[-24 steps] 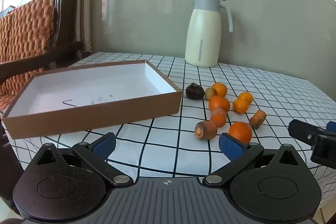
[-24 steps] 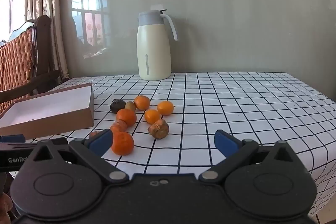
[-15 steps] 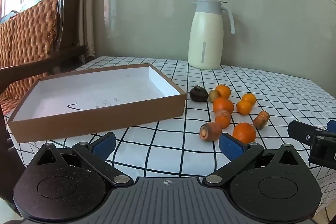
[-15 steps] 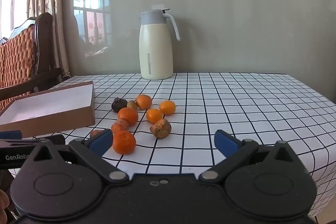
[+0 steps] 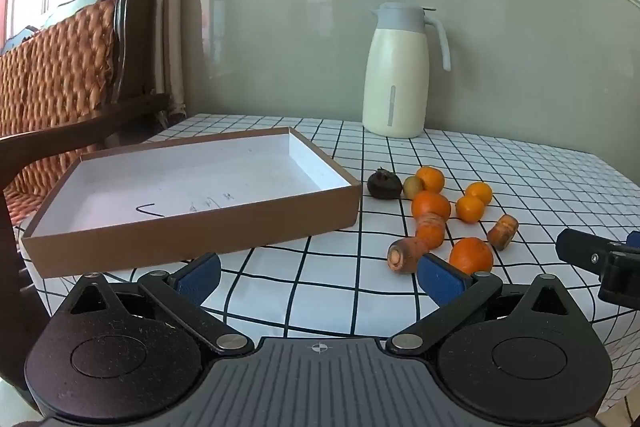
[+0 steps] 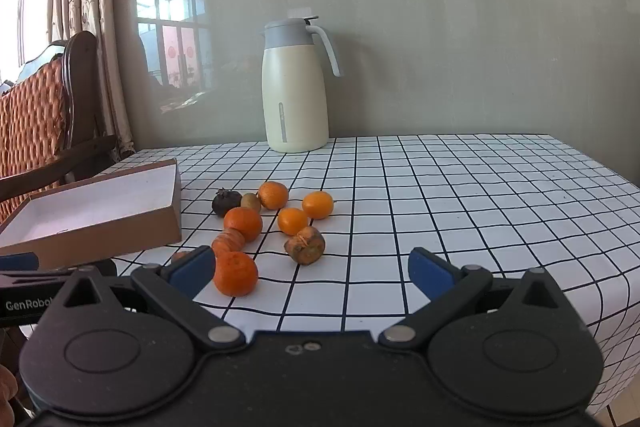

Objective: Organize fruits

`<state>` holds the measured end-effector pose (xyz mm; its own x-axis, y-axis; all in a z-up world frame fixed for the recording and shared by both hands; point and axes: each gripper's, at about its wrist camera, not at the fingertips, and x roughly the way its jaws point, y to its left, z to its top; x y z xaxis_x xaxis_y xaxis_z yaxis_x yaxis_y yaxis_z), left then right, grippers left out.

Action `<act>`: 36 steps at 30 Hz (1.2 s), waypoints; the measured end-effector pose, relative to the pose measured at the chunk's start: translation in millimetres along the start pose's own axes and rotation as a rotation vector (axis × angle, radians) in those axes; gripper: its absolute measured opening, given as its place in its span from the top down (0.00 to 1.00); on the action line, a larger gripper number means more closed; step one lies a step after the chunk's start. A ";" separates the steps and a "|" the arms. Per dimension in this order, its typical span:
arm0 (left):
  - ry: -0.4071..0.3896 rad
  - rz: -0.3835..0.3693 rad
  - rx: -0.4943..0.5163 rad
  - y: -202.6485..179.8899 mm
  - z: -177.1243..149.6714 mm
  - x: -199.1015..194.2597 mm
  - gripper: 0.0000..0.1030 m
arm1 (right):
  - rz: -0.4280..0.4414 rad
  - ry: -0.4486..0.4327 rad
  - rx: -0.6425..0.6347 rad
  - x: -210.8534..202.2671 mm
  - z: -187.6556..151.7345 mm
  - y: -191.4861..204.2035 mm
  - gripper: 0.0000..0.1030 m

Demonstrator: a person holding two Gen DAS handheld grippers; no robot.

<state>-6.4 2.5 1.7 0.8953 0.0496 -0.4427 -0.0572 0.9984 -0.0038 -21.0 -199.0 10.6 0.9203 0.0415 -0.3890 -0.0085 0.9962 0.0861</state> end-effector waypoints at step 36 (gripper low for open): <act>-0.007 -0.002 0.016 -1.2 -1.3 -0.9 0.00 | 0.028 0.019 0.020 2.5 -0.8 -0.8 0.06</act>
<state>-7.6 1.2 0.9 0.8984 0.0476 -0.4366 -0.0482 0.9988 0.0099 -19.0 -199.6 8.8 0.9121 0.0709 -0.4037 -0.0263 0.9930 0.1151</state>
